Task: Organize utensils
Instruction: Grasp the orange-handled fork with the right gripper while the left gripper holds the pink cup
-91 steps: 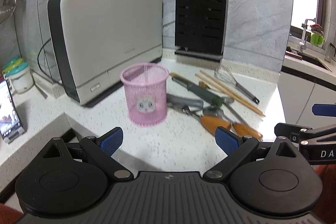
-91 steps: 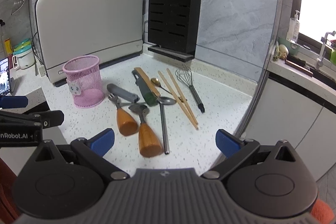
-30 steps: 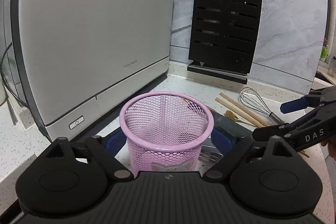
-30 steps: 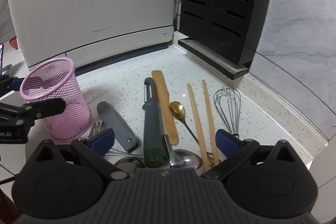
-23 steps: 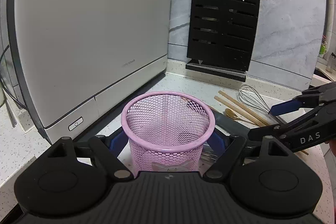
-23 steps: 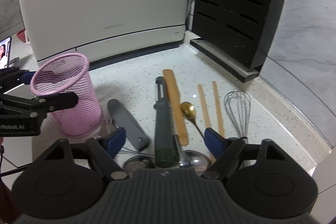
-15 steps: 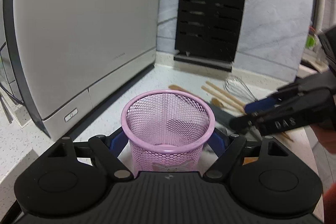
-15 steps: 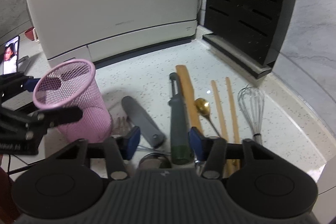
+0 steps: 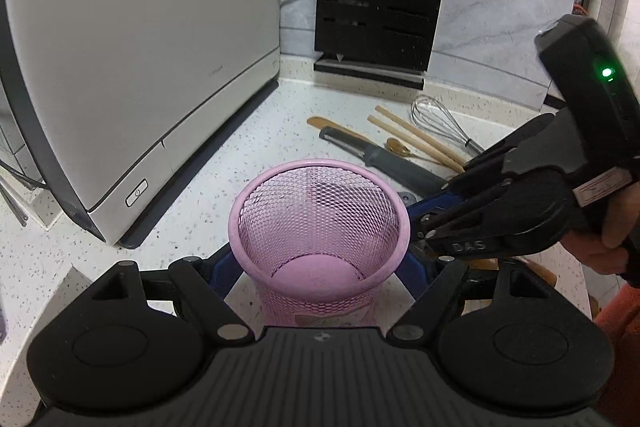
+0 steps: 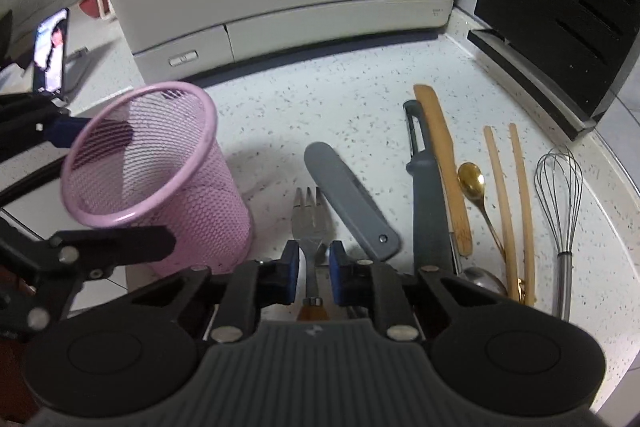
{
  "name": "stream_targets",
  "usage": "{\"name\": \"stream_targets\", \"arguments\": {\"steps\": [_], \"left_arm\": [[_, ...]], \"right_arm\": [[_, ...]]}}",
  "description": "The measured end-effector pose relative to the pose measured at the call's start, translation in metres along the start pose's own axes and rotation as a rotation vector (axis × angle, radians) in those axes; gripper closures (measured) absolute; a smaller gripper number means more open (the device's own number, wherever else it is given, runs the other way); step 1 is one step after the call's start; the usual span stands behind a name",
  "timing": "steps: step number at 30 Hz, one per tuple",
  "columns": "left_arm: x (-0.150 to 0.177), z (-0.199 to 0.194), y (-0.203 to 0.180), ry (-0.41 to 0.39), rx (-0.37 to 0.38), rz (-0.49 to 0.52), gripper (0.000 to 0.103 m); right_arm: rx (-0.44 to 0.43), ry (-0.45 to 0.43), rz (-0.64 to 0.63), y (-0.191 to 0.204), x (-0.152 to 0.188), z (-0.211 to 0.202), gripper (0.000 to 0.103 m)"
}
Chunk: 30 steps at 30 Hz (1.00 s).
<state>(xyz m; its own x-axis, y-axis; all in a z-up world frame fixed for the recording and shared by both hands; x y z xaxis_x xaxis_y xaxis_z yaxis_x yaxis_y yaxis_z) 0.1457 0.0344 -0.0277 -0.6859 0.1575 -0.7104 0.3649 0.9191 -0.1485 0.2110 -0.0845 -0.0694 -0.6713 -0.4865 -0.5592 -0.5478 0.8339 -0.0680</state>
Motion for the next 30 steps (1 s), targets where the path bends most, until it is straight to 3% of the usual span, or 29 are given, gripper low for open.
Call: {"name": "stream_targets", "arguments": {"steps": [10, 19, 22, 26, 30], "left_arm": [[-0.013, 0.006, 0.003, 0.138, 0.038, 0.012, 0.011], [-0.017, 0.014, -0.004, 0.236, 0.038, 0.076, 0.013], [-0.018, 0.015, -0.005, 0.239, 0.046, 0.073, 0.013], [-0.018, 0.016, -0.003, 0.209, 0.066, 0.048, 0.012], [-0.017, 0.014, -0.005, 0.202, 0.065, 0.051, 0.012]], "right_arm": [[-0.002, 0.056, 0.004, 0.000, -0.002, 0.009, 0.089], [-0.015, 0.050, -0.022, 0.004, 0.000, 0.011, 0.089], [-0.016, 0.045, -0.033, 0.006, 0.000, 0.010, 0.090], [0.001, 0.042, -0.057, 0.009, 0.002, 0.012, 0.099], [0.011, 0.032, -0.059, 0.007, 0.004, 0.011, 0.100]]}}
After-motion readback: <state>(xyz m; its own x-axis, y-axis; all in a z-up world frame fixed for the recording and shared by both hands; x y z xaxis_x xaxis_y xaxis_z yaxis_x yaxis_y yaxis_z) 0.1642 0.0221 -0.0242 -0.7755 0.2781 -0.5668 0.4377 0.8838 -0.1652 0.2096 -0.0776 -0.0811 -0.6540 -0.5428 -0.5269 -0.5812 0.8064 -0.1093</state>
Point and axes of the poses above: each gripper's, at about its wrist camera, not at the fingertips, and z roughly the way its jaws point, y to its left, x to its underside, the point moved 4 cm from there along z, roughly the way its jaws point, and after that the axes turned 9 degrees about x, right-handed, at the moved point
